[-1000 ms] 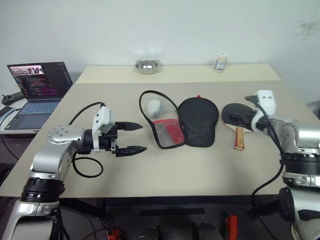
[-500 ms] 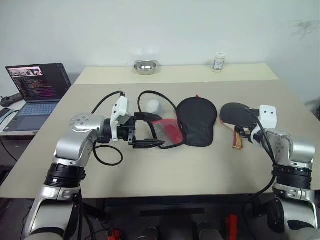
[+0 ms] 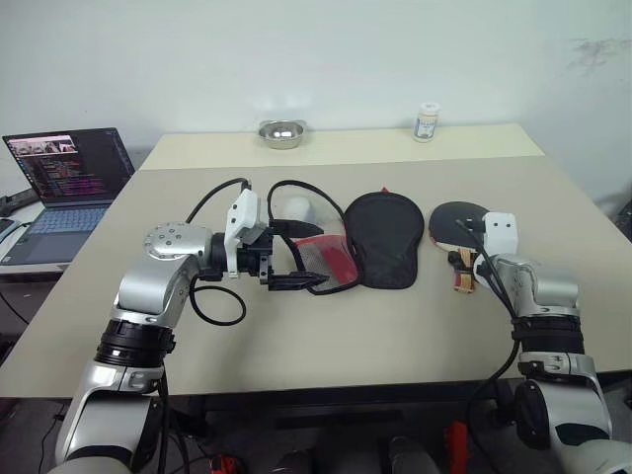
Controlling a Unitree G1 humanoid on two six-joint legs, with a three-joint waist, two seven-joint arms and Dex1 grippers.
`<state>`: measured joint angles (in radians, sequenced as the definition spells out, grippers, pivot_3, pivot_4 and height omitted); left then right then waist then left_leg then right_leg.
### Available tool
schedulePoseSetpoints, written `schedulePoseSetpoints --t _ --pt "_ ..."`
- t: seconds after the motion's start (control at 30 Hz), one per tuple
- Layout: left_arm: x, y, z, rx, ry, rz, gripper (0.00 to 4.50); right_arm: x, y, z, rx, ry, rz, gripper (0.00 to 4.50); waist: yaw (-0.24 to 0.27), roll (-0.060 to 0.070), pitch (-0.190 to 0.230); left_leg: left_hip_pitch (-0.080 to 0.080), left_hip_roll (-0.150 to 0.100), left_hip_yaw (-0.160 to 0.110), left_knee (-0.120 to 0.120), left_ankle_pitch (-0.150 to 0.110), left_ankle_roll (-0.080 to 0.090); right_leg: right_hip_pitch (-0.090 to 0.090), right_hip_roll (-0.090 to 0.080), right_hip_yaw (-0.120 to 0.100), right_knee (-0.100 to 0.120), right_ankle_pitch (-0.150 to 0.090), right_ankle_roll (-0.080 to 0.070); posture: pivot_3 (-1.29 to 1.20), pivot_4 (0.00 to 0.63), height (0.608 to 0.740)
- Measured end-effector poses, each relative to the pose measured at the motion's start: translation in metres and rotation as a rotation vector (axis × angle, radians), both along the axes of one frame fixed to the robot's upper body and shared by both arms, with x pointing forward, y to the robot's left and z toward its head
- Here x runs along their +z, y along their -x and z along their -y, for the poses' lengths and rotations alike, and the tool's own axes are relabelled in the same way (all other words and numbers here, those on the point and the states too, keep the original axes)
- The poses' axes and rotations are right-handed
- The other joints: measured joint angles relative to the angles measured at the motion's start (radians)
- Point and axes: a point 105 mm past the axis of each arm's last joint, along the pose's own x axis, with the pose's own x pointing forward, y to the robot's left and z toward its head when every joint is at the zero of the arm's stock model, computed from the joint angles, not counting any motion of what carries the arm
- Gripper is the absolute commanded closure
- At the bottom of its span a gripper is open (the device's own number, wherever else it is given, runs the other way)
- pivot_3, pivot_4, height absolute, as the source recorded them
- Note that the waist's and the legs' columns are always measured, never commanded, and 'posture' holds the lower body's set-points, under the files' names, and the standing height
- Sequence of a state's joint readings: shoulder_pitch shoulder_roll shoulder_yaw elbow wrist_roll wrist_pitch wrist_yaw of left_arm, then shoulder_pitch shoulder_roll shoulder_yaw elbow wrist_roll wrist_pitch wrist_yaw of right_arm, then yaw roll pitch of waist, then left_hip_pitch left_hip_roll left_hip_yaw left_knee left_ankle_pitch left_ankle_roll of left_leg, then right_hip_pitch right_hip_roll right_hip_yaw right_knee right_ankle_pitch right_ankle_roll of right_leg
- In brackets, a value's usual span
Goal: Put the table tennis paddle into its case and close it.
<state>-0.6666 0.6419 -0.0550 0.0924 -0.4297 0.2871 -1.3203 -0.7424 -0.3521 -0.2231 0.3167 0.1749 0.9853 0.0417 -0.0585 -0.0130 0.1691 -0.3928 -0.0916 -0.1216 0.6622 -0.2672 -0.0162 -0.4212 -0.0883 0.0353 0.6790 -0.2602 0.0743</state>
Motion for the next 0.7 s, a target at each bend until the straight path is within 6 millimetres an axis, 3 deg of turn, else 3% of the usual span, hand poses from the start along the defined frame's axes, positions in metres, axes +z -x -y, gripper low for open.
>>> schedulePoseSetpoints --t 0.27,0.4,0.63,0.7 --pt "-0.003 -0.001 -0.001 0.015 0.001 -0.001 0.00 -0.002 -0.003 -0.001 -0.003 0.006 -0.008 0.03 -0.001 0.000 0.000 0.003 0.000 0.002 0.000 0.000 0.001 0.002 0.000 0.002 0.001 0.001 0.001 0.00 0.150 0.740" --pt "-0.005 -0.001 -0.002 0.027 0.003 -0.005 0.00 -0.002 -0.003 0.004 -0.026 -0.008 -0.010 0.91 0.001 -0.001 -0.001 0.003 0.000 0.002 0.000 0.000 0.001 0.002 0.000 0.003 0.001 0.001 0.001 0.00 0.150 0.740" --pt "-0.005 -0.001 -0.002 0.027 0.003 -0.005 0.00 -0.002 -0.002 0.016 -0.078 -0.044 -0.012 3.34 -0.001 -0.001 -0.001 0.003 0.000 0.002 0.000 0.000 0.001 0.002 0.001 0.003 0.001 0.001 0.001 0.00 0.150 0.740" --pt "-0.005 -0.001 -0.002 0.027 0.003 -0.005 0.00 -0.001 -0.003 0.016 -0.085 -0.046 -0.011 3.41 -0.001 -0.001 -0.001 0.003 0.000 0.003 0.000 0.000 0.001 0.001 0.001 0.003 0.001 0.001 0.001 0.00 0.150 0.740"
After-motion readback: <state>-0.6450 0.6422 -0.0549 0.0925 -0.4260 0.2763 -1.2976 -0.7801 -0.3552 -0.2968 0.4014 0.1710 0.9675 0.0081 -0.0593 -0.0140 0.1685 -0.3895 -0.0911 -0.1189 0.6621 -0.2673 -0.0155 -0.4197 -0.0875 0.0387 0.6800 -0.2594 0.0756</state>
